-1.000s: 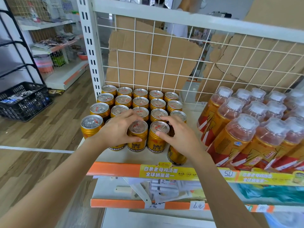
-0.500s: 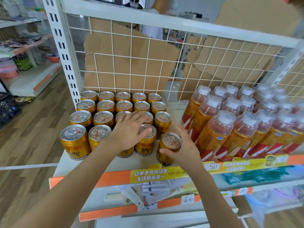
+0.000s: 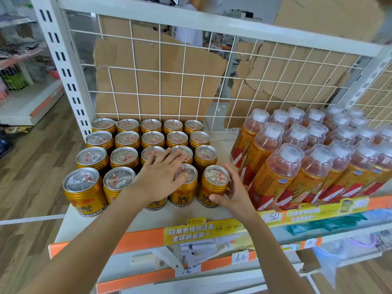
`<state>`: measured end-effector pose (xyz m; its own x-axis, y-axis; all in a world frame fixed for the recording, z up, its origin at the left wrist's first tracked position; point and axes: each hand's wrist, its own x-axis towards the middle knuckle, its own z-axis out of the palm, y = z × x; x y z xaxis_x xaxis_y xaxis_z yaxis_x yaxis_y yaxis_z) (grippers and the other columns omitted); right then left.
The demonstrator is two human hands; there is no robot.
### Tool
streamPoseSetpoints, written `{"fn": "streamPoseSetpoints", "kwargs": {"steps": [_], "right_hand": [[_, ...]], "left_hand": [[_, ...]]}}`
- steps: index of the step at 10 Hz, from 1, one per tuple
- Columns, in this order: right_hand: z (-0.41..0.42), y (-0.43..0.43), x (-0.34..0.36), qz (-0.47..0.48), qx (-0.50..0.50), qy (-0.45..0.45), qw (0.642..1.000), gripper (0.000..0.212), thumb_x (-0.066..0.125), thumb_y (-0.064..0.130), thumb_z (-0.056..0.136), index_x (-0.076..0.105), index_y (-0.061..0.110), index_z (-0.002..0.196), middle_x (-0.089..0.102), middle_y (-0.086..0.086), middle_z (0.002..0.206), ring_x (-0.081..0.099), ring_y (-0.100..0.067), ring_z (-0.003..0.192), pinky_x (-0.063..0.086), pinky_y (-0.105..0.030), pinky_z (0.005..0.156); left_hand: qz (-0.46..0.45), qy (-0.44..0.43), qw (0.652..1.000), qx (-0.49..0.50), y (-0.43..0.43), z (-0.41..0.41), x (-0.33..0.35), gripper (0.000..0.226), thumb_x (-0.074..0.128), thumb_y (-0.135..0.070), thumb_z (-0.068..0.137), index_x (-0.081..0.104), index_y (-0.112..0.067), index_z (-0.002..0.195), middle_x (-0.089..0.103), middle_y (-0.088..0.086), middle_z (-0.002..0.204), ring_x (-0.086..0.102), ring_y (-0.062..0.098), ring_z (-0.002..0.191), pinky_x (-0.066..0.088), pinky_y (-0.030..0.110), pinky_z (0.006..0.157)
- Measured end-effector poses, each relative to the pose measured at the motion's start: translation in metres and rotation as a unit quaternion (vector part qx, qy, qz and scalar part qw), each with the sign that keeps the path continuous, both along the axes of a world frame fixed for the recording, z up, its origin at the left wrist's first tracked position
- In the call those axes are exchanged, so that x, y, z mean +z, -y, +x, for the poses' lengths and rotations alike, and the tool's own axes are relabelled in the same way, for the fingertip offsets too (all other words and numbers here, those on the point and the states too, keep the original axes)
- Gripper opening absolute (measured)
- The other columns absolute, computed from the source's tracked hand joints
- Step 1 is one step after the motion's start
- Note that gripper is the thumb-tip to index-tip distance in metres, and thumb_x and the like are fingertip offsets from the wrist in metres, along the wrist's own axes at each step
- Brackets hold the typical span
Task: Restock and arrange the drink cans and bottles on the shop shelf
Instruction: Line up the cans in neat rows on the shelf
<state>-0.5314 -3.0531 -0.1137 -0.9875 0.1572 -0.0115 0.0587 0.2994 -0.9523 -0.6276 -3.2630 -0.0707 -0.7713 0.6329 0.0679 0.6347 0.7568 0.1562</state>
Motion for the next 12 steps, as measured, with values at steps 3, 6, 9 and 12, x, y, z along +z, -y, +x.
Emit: {"fn": "streamPoseSetpoints", "kwargs": {"steps": [3, 6, 9, 12], "right_hand": [[-0.010, 0.003, -0.005, 0.018, -0.024, 0.016, 0.999, 0.086, 0.084, 0.038, 0.058, 0.040, 0.020, 0.129, 0.053, 0.011, 0.122, 0.049, -0.015, 0.123, 0.045, -0.024, 0.098], [-0.015, 0.007, 0.007, 0.039, 0.036, 0.011, 0.999, 0.108, 0.084, 0.016, 0.065, 0.013, 0.016, 0.147, 0.039, 0.009, 0.134, 0.038, 0.025, 0.104, 0.035, 0.000, 0.091], [-0.027, 0.000, -0.004, 0.052, 0.053, 0.049, 0.996, 0.107, 0.081, -0.001, 0.065, 0.014, 0.014, 0.147, 0.045, 0.004, 0.132, 0.046, -0.005, 0.120, 0.038, 0.002, 0.079], [-0.022, -0.001, 0.004, 0.106, 0.026, 0.054, 0.993, 0.098, 0.085, 0.010, 0.064, 0.023, 0.016, 0.140, 0.044, 0.014, 0.123, 0.040, -0.004, 0.117, 0.030, 0.006, 0.083]], "left_hand": [[0.004, 0.005, 1.000, -0.002, 0.000, 0.001, 0.000, 0.092, -0.012, -0.063, 0.065, 0.005, -0.030, 0.149, 0.000, -0.009, 0.158, -0.007, 0.012, 0.144, -0.001, 0.043, 0.117], [0.004, 0.001, 1.000, -0.004, 0.000, 0.000, 0.000, 0.092, -0.011, -0.063, 0.066, 0.006, -0.030, 0.149, 0.001, -0.010, 0.158, -0.006, 0.012, 0.144, -0.002, 0.042, 0.117], [0.001, 0.002, 1.000, -0.002, 0.000, 0.000, 0.000, 0.092, -0.011, -0.063, 0.066, 0.006, -0.030, 0.149, 0.002, -0.010, 0.158, -0.006, 0.012, 0.144, -0.002, 0.042, 0.116], [0.004, 0.001, 1.000, -0.001, 0.000, 0.001, 0.000, 0.092, -0.011, -0.063, 0.066, 0.008, -0.030, 0.149, 0.003, -0.009, 0.158, -0.005, 0.012, 0.144, -0.003, 0.042, 0.116]]}}
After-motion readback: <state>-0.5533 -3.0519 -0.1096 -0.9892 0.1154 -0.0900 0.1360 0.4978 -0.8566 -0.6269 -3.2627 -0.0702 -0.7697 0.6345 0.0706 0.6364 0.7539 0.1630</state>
